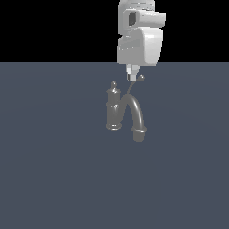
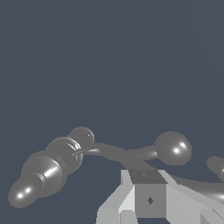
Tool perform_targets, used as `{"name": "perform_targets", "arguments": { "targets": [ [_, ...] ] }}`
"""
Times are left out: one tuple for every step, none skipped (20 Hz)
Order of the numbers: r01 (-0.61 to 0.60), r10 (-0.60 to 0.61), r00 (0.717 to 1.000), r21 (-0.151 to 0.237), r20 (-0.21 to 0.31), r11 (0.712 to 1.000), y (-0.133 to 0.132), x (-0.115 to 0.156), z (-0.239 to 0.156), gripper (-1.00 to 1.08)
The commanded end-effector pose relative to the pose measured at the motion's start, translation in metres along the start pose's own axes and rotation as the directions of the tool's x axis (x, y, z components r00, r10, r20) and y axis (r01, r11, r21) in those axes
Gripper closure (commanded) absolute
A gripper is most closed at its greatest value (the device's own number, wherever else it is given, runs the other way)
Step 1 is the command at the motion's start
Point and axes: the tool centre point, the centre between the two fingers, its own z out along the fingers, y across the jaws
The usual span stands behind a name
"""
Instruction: Turn on the faucet by rotating a designated handle.
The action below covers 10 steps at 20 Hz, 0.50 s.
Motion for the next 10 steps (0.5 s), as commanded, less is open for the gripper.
{"name": "perform_targets", "arguments": {
  "targets": [
    [-0.012, 0.012, 1.0, 0.002, -0.002, 1.0, -0.004, 0.013, 0.0, 1.08],
    [-0.013, 0.013, 1.0, 0.002, -0.002, 1.0, -0.006, 0.016, 0.0, 1.08],
    [-0.014, 0.014, 1.0, 0.002, -0.002, 1.0, -0.008, 0.019, 0.0, 1.08],
    [-0.015, 0.015, 1.0, 0.001, -0.002, 1.0, -0.01, 0.022, 0.0, 1.08],
    [-0.016, 0.016, 1.0, 0.001, -0.002, 1.0, -0.013, 0.025, 0.0, 1.08],
    [-0.017, 0.017, 1.0, 0.001, -0.002, 1.0, -0.015, 0.028, 0.0, 1.08],
    [-0.019, 0.019, 1.0, 0.001, -0.002, 1.0, -0.017, 0.031, 0.0, 1.08],
    [-0.019, 0.019, 1.0, 0.001, -0.002, 1.0, -0.019, 0.034, 0.0, 1.08],
    [-0.02, 0.02, 1.0, 0.001, -0.002, 1.0, -0.021, 0.037, 0.001, 1.08],
    [-0.021, 0.021, 1.0, 0.001, -0.002, 1.0, -0.023, 0.04, 0.001, 1.08]
  ]
}}
